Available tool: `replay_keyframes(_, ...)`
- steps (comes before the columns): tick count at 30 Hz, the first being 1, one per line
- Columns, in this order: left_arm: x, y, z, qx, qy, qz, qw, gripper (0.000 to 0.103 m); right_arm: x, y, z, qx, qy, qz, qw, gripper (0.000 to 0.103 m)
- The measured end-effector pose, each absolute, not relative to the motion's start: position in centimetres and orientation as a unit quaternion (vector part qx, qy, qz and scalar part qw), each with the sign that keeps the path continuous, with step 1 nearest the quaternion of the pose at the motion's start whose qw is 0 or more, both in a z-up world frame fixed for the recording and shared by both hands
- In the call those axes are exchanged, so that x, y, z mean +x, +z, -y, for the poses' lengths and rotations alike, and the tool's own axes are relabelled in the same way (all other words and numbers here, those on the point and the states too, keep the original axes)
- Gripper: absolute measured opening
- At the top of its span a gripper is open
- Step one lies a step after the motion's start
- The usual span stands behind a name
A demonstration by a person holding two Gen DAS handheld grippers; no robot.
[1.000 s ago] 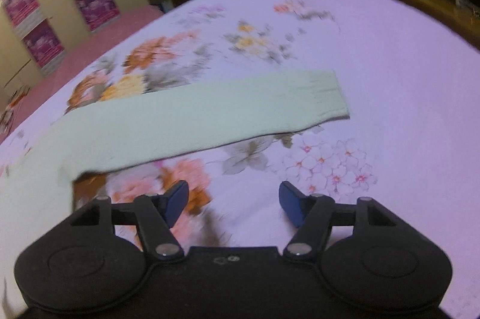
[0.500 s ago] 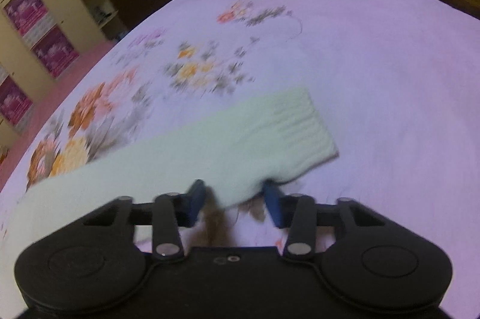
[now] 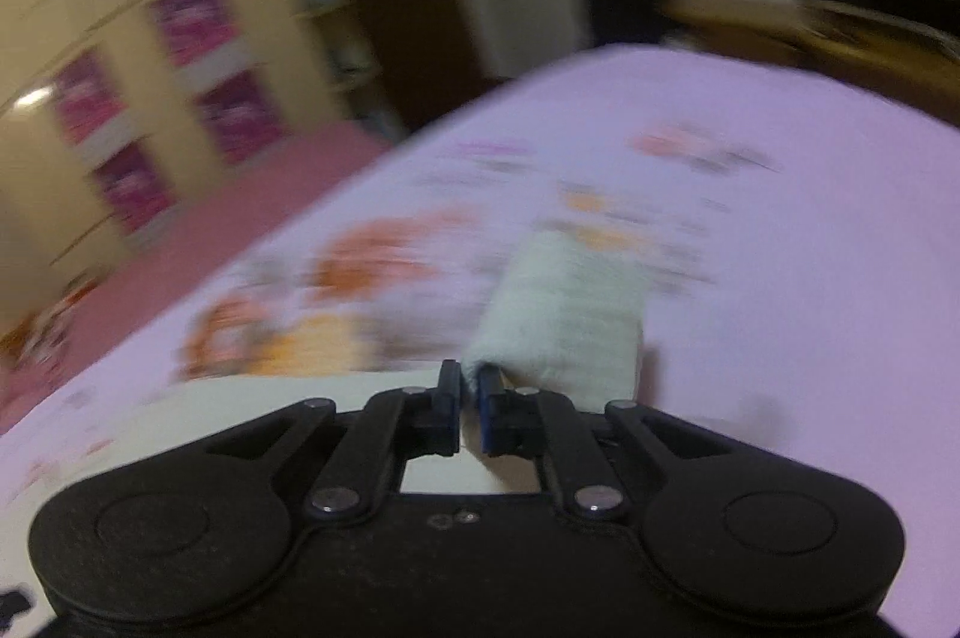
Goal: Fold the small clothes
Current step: 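Fold the held sleeve across the sweater body with the right tool while the left tool grasps the other cuff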
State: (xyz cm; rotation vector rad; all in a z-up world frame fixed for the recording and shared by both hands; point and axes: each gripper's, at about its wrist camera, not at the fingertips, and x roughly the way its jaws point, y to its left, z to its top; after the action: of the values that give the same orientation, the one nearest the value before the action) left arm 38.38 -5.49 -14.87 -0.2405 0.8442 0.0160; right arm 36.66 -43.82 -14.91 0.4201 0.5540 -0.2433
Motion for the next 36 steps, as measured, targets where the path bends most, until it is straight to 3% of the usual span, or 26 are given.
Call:
replay_keyframes(5, 38.5, -14.0, 1.8, -0.137, 0.003, -0.401, 0.906, 0.103, 39.8, -13.2, 33.0, 0.16, 0.017, -0.274, 0.948, 0.007)
replay_keyframes(10, 39.3, -15.0, -1.0, -0.173, -0.017, -0.417, 0.892, 0.103, 42.3, -15.7, 22.8, 0.125, 0.115, -0.326, 0.93, 0.008)
replay_keyframes(14, 40.2, -16.7, -0.7, -0.174, -0.041, -0.432, 0.884, 0.103, 43.3, -18.4, 18.9, 0.114, 0.133, -0.383, 0.907, 0.024)
replay_keyframes(18, 40.8, -18.0, 0.8, -0.199, -0.077, -0.441, 0.872, 0.103, 42.5, -17.7, 20.4, 0.121, 0.127, -0.39, 0.904, 0.028)
replay_keyframes(23, 41.8, -19.0, 4.9, -0.195, -0.119, -0.452, 0.863, 0.103, 39.7, -16.2, 24.4, 0.102, 0.066, -0.361, 0.925, 0.043)
replay_keyframes(34, 43.3, -20.4, 10.9, -0.126, -0.096, -0.428, 0.89, 0.103, 38.0, -17.5, 30.5, 0.133, -0.002, -0.357, 0.925, 0.044)
replay_keyframes(35, 43.4, -20.4, 10.9, -0.127, -0.096, -0.421, 0.893, 0.102, 37.9, -17.5, 30.7, 0.135, -0.003, -0.356, 0.925, 0.044)
replay_keyframes(36, 43.4, -20.5, 10.7, -0.126, -0.095, -0.415, 0.896, 0.087, 37.7, -17.5, 31.0, 0.136, -0.005, -0.355, 0.925, 0.044)
